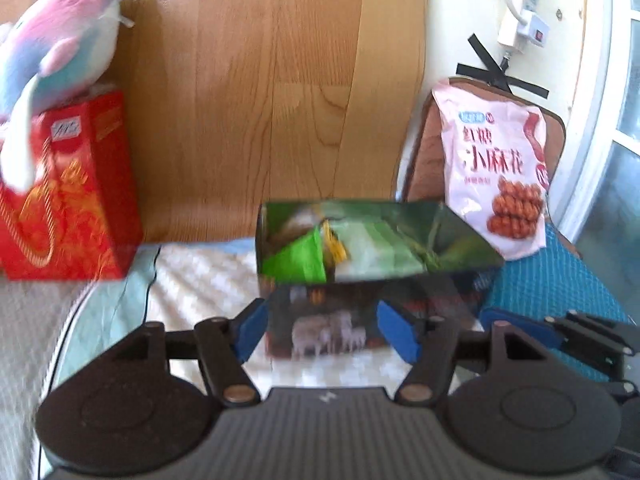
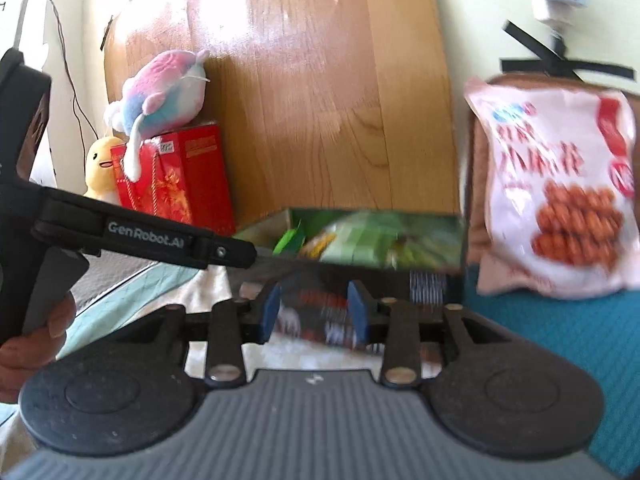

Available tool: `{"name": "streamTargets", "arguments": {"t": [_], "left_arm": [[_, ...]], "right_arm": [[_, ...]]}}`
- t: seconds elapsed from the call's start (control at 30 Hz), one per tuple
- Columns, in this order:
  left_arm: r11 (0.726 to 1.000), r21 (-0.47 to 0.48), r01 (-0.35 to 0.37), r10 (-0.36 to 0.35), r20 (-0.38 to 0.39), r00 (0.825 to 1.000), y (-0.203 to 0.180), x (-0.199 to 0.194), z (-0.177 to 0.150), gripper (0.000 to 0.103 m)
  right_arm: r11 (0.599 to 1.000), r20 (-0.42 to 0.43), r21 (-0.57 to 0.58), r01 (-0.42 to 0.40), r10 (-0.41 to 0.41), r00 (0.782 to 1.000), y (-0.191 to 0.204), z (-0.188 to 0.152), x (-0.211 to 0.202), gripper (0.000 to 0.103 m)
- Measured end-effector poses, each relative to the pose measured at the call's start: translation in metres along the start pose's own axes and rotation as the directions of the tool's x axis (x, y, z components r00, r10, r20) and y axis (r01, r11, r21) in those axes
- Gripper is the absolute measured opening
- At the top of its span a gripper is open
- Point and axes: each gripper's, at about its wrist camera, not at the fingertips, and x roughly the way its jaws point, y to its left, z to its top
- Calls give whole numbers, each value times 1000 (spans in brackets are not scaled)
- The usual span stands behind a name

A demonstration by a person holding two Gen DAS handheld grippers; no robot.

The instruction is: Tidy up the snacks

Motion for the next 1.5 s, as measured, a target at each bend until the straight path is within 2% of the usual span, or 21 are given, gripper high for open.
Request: {"name": "streamTargets", "arguments": {"t": [0.3,0.47,0.73,0.83,1.0,1.13,1.5], "left_arm": [[995,-38,-88,86,-51,995,13,-31,-56,62],[987,-51,-150,147,-64,987,22,-37,-77,62],[977,-64,-203,198,-80,977,32,-38,-102,62],[971,-38,-238,236,-53,970,30,-38,-110,70],[970,-47,-239,238,-12,971,31,-46,-111,73],[967,-66,-245,245,0,969,33,-49,-111,73],[964,-38,-264,265,33,964,27,-53,-113,77]], "right_arm": [[998,-86,58,33,-28,996,15,-48,-34,41],[996,-98,86,34,-25,995,19,-57,-46,45],[993,-110,112,44,-31,993,22,-71,-57,46],[990,-107,137,45,-30,994,18,-73,-58,47],[983,-88,180,45,-30,996,13,-74,-61,48],[981,-72,190,36,-23,997,12,-75,-63,53],[975,-38,220,18,-10,999,7,-75,-69,58]]}}
